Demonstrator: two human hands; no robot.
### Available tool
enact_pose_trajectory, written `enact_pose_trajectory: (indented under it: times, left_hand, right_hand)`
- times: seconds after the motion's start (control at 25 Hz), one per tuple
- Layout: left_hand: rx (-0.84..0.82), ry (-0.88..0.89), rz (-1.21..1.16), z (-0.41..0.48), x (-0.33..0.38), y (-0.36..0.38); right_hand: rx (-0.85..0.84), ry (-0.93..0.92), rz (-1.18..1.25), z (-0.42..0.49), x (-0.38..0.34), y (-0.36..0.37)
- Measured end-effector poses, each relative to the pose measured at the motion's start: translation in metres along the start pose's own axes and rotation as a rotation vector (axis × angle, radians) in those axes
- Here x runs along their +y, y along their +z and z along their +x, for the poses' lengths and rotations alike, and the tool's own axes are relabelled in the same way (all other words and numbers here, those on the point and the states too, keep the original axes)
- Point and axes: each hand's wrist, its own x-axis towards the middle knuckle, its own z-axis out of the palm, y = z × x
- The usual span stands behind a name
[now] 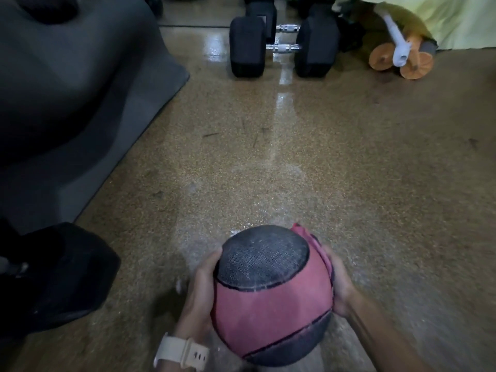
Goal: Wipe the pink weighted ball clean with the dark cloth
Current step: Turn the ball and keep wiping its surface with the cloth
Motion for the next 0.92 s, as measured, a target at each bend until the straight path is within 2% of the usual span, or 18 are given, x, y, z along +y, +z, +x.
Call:
enact_pose_trajectory:
  times: [0.08, 0.16, 0.28, 0.36, 0.4, 0.44, 0.48, 0.56, 0.6, 0.64, 0.72, 0.8, 0.84, 0.92]
  left_hand:
    - [-0.012, 0.133, 0.135, 0.010, 0.006, 0.001]
    - [0.048, 0.189, 0.210, 0.011, 0.014, 0.008]
    - [0.170, 0.263, 0.578, 0.009, 0.013, 0.028]
    - [0.261, 0.350, 0.776, 0.003, 0.005, 0.044]
    - [0.296, 0.427, 0.821, 0.001, 0.000, 0.048]
    - [0.326, 0.475, 0.827, 0.000, -0.005, 0.050]
    - [0.347, 0.515, 0.831, 0.000, -0.008, 0.051]
    - [0.363, 0.552, 0.837, -0.002, -0.011, 0.051]
    - [0.368, 0.560, 0.839, -0.005, -0.013, 0.051]
    - [0.369, 0.570, 0.849, -0.007, -0.014, 0.051]
    - [0.359, 0.563, 0.870, -0.007, -0.014, 0.052]
    - [0.341, 0.583, 0.862, -0.006, -0.019, 0.048]
    - [0.337, 0.610, 0.856, -0.007, -0.023, 0.046]
    - [0.343, 0.640, 0.844, -0.011, -0.030, 0.042]
  right_hand:
    - [0.024, -0.086, 0.057, 0.003, -0.001, 0.001]
    - [0.049, -0.169, 0.033, 0.003, -0.007, 0.008]
    - [0.118, -0.325, -0.147, -0.005, -0.008, 0.019]
    - [0.240, -0.653, -0.694, -0.024, -0.003, 0.035]
    - [0.259, -0.854, -0.983, -0.026, 0.000, 0.044]
    - [0.207, -0.948, -1.178, -0.023, -0.005, 0.054]
    - [0.139, -0.883, -1.290, -0.017, -0.016, 0.059]
    - [0.089, -0.513, -1.191, 0.001, -0.048, 0.065]
    - [0.119, -0.413, -1.148, 0.006, -0.054, 0.066]
    - [0.160, -0.435, -1.189, 0.003, -0.052, 0.067]
    - [0.240, -0.692, -1.374, -0.024, -0.023, 0.072]
    - [0.201, -0.851, -1.475, -0.046, -0.003, 0.075]
    - [0.156, -0.812, -1.496, -0.039, -0.008, 0.073]
    - [0.113, -0.552, -1.453, -0.010, -0.037, 0.076]
